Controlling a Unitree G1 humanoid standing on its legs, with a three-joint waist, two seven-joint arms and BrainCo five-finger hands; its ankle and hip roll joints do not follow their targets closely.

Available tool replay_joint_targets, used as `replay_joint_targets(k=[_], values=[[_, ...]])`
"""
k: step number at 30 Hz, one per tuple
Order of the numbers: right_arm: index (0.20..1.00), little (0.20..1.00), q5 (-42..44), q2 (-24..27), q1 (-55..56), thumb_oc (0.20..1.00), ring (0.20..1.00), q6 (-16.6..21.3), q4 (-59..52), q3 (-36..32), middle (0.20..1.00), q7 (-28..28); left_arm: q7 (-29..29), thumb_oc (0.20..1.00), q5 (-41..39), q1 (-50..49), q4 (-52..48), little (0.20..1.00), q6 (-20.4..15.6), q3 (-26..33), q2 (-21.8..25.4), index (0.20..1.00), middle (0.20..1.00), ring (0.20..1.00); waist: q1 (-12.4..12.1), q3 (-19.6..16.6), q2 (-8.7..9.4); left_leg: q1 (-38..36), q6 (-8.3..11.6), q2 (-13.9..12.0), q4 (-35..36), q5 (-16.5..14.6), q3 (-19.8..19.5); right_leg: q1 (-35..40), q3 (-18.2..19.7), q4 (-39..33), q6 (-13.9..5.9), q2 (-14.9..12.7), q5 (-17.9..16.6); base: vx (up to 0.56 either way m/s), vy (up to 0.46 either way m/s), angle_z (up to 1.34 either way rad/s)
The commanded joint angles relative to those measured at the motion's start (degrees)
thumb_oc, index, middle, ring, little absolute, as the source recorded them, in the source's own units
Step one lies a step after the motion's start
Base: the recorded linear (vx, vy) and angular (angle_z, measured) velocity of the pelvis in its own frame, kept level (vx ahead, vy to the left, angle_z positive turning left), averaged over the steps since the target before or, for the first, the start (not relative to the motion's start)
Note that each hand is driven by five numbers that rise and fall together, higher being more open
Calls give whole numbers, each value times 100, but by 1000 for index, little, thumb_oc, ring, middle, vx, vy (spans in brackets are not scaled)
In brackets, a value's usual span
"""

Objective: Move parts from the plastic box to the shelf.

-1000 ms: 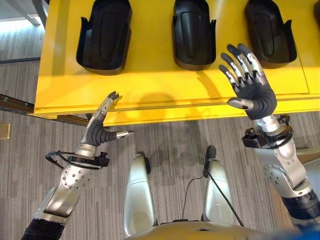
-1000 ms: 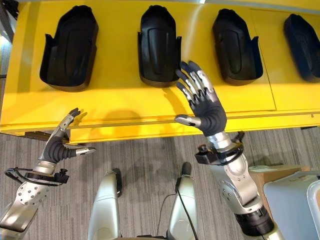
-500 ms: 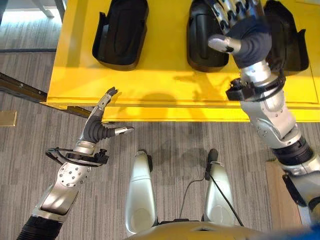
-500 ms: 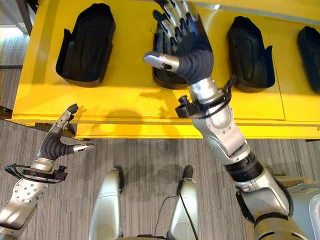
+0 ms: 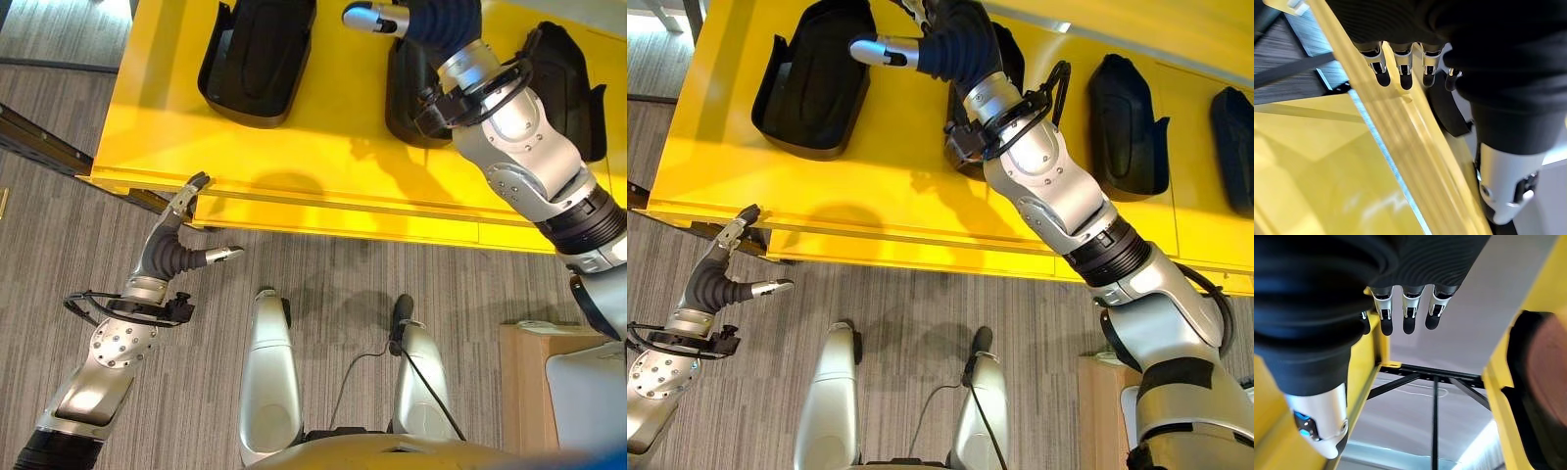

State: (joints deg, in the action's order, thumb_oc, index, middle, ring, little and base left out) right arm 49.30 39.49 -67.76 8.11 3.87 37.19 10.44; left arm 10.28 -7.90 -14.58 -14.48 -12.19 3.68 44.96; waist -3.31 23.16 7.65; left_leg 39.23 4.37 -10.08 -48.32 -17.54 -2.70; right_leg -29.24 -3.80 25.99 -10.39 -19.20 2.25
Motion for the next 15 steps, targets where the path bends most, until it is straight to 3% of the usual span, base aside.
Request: replay_joint_targets(k=[1, 10, 15], values=[[1000, 1000, 332, 187, -641, 1000, 1000, 123, 353, -163, 1000, 198, 44, 1000, -200, -298, -567, 1000, -136, 222, 323, 1000, 1000, 1000, -121, -80, 80, -87, -231, 172, 568, 348, 60, -116, -95, 1294, 380, -70, 925, -12, 6, 5], [1000, 1000, 391, -145, -1313, 1000, 1000, 46, 1761, -106, 1000, 638, 48, 1000, -451, -397, -550, 1000, -103, 247, 268, 1000, 1000, 1000, -232, -3, 66, 42, -286, 212, 516, 326, -23, -106, -188, 1274, 399, -40, 915, -11, 12, 7], [1000, 1000, 398, -567, -1666, 1000, 1000, 48, 2702, -161, 1000, 858, 79, 1000, -593, -436, -528, 1000, -111, 217, 273, 1000, 1000, 1000, -272, 46, 40, 116, -315, 248, 487, 317, -59, -119, -209, 1266, 412, -5, 899, -6, 13, 0]])
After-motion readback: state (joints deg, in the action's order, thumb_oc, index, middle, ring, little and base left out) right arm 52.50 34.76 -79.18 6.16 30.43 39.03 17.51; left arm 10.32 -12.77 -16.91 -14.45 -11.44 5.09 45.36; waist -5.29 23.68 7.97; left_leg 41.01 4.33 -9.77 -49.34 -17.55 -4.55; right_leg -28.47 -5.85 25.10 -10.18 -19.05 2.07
